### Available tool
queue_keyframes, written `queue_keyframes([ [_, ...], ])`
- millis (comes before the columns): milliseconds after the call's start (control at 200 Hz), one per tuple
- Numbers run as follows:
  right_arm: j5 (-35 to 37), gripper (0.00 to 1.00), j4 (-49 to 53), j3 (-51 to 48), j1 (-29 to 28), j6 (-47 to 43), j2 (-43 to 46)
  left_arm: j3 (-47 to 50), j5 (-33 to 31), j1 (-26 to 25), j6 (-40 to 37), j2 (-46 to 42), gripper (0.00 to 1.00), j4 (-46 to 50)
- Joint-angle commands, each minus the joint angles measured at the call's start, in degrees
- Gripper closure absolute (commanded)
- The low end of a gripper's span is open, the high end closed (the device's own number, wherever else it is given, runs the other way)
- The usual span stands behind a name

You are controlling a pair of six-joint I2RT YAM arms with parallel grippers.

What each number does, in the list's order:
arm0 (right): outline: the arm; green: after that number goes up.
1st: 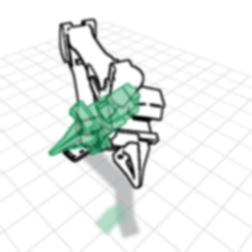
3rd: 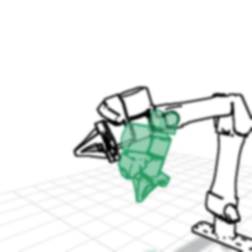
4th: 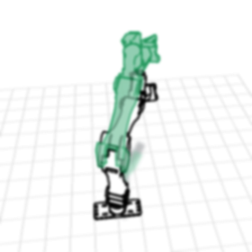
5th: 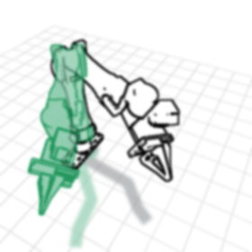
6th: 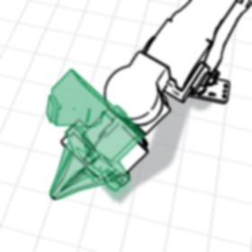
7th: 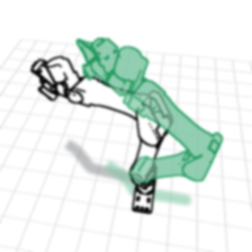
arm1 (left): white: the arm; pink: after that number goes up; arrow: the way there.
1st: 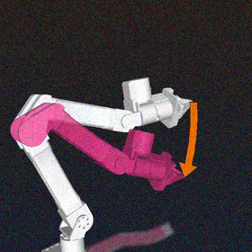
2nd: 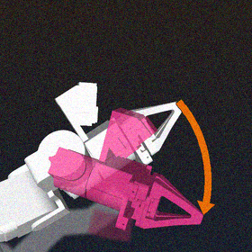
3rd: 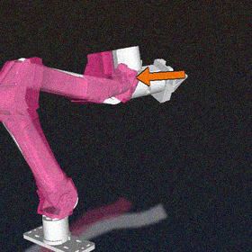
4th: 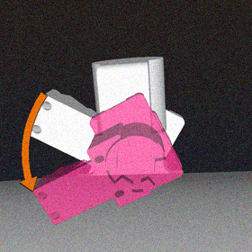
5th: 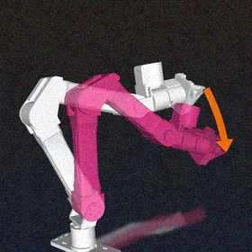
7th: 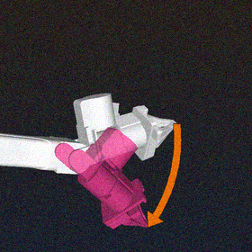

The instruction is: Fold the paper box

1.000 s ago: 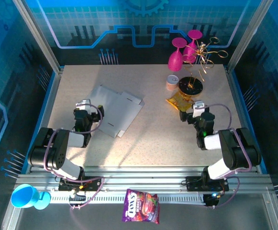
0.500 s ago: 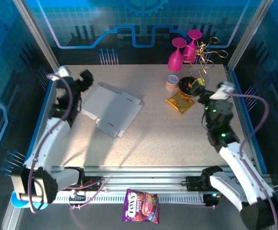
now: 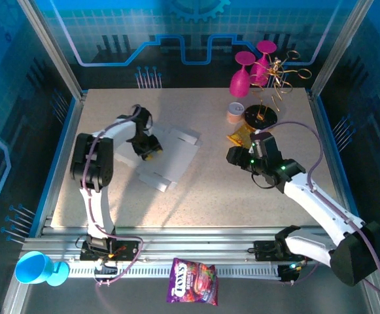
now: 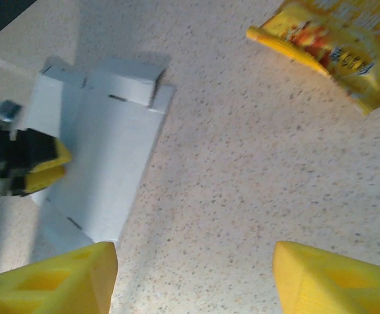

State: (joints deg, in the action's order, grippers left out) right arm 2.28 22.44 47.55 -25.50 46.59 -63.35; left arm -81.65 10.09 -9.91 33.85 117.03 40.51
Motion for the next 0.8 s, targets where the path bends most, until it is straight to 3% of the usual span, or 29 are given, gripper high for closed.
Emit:
queue_keyframes([
  [0,-4.95,0.36,-1.32,-0.22,-0.56,1.53,-2.45,-1.64,1.13,-5.4,-4.12,2.02,0.6,3.57],
  [180,-7.76,0.34,-3.31,0.06,0.98,0.59,-7.09,2.79,-0.94,-13.92,-8.04,2.06,0.62,2.48],
  [270,-9.88,0.33,-5.08,0.5,2.1,0.61,-10.27,5.53,-4.51,-15.87,-10.45,0.17,0.61,2.78],
  [440,-11.81,0.33,-5.88,4.22,2.43,-0.11,-16.62,6.59,-11.99,-14.46,-9.59,-10.84,0.41,4.15],
  [605,-13.62,0.34,-8.15,5.37,3.38,2.03,-21.43,4.24,-4.69,-14.1,-0.89,-19.67,0.37,5.79],
  [700,-14.9,0.36,-9.56,6.47,3.61,3.24,-24.53,10.71,1.1,-14.23,7.26,-23.47,0.4,3.27],
  [796,-16.43,0.37,-11.21,7.33,3.61,4.72,-27.61,19.41,2.36,-13.91,12.18,-27.79,0.43,0.62],
])
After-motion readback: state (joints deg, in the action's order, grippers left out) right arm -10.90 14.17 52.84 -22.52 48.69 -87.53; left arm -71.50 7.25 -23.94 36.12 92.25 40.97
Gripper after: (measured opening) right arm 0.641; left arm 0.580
